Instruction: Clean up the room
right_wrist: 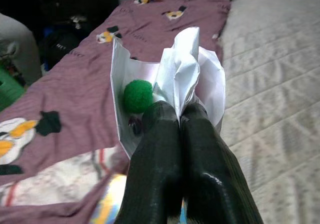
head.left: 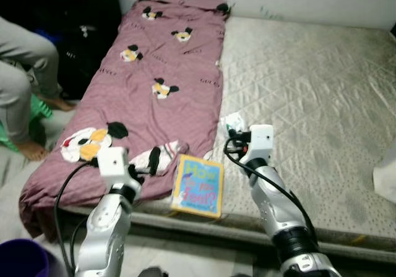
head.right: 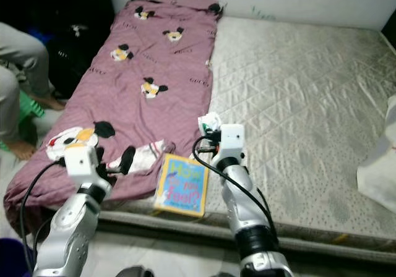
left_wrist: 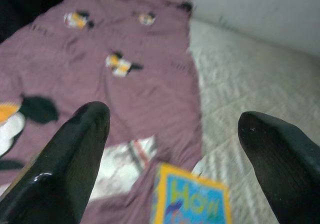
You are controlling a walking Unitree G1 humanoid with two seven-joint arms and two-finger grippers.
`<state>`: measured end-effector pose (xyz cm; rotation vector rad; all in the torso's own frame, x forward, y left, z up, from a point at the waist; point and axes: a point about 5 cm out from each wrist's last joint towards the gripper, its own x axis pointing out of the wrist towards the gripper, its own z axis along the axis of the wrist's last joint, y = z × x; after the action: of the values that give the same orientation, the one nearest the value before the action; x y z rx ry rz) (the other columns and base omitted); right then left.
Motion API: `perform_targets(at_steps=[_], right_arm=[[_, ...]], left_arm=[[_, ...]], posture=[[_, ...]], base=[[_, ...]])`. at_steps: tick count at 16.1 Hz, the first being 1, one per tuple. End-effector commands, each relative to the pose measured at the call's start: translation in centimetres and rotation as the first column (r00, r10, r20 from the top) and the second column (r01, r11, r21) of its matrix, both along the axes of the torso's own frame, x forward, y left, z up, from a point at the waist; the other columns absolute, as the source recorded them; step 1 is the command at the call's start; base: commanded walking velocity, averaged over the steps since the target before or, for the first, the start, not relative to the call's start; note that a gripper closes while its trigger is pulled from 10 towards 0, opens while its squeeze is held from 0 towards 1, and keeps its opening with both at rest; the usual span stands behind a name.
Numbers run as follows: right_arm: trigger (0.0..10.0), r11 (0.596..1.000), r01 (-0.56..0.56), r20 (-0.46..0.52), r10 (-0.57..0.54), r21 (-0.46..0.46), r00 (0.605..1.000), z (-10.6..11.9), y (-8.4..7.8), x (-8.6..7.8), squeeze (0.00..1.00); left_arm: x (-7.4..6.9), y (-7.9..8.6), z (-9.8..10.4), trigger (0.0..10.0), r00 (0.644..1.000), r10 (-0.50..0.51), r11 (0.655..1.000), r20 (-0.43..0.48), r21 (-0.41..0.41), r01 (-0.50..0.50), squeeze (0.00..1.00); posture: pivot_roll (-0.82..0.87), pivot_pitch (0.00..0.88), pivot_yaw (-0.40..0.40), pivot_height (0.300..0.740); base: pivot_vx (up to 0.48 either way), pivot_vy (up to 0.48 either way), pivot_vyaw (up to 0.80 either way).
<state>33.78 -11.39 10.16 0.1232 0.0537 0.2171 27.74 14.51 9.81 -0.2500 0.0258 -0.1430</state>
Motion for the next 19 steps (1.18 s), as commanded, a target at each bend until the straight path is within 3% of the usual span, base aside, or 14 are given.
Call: perform_targets(at_steps=[1, 5, 8, 19], right_arm=[[10.0, 1.000, 0.020, -0.017, -0.020, -0.001, 1.000, -0.48, -0.48, -0.19, 0.00], [10.0, 1.000, 0.023, -0.028, -0.023, -0.005, 0.999, -0.62, -0.60, -0.08, 0.00], [10.0, 1.000, 0.021, -0.026, -0.021, -0.007, 0.999, -0.64, -0.63, -0.10, 0.00], [10.0, 1.000, 0.013, -0.031, -0.013, -0.015, 0.999, -0.84, -0.51, -0.20, 0.00]], left_arm=[[-0.45, -0.18, -0.76, 10.0, 0.999, -0.003, 1.000, -0.036, 0.000, 0.003, 0.00], [-0.40, -0.14, -0.80, 10.0, 0.999, 0.009, 1.000, -0.045, -0.012, -0.009, 0.00], [-0.43, -0.21, -0.82, 10.0, 0.999, 0.006, 1.000, -0.043, -0.012, -0.006, 0.00], [-0.42, -0.34, -0.73, 10.0, 0.999, 0.007, 1.000, -0.037, -0.018, -0.007, 0.00]], posture=[[0.07, 0.124, -0.004, 0.740], [0.08, 0.119, -0.006, 0.740], [0.08, 0.117, -0.006, 0.740], [0.07, 0.123, -0.008, 0.740]], base=[[0.000, 0.000, 0.00], [0.000, 0.000, -0.40], [0.000, 0.422, -0.80], [0.000, 0.000, 0.00]])
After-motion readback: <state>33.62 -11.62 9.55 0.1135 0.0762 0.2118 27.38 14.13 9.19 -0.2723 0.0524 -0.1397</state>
